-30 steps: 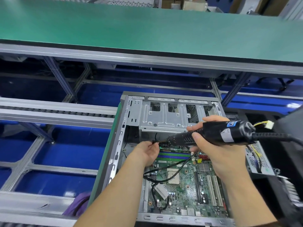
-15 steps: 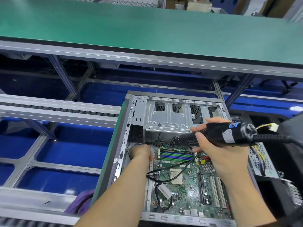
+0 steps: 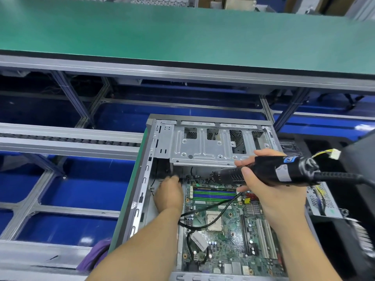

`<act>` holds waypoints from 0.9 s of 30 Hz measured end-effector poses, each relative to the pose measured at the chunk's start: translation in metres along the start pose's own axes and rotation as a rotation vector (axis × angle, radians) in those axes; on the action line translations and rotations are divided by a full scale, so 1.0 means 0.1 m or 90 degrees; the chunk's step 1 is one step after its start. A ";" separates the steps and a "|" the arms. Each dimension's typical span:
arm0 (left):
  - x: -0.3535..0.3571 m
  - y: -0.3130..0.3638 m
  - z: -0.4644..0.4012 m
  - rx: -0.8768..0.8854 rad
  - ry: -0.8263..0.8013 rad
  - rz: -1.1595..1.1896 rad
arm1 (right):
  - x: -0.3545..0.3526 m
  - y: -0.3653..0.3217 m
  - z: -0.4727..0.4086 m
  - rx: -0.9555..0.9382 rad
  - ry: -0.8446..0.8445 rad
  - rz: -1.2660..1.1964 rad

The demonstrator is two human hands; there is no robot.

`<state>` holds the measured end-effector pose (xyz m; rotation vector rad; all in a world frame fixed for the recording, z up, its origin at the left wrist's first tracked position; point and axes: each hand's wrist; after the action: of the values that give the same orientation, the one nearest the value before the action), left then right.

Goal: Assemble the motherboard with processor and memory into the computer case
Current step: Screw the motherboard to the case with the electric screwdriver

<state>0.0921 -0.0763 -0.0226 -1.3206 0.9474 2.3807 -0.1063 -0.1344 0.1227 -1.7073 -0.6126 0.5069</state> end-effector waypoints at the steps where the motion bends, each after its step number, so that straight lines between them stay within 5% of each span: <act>1: -0.01 0.01 -0.03 0.008 -0.006 -0.039 | 0.02 0.01 0.01 -0.028 0.038 -0.026; 10: -0.05 -0.01 0.01 0.062 -0.069 -0.203 | -0.02 0.04 0.03 -0.048 0.073 -0.064; 27: -0.03 -0.03 0.01 0.015 -0.075 -0.055 | -0.11 0.14 0.04 -0.052 0.088 -0.072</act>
<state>0.0950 -0.0732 -0.0214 -1.1739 0.8647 2.3461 -0.1150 -0.1409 0.1083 -1.7571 -0.6322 0.2850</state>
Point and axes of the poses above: each hand's wrist, its own z-axis away from the middle knuckle, its own x-axis out of the palm, y = z × x, and after that the axes turned 15 degrees about -y, right-handed
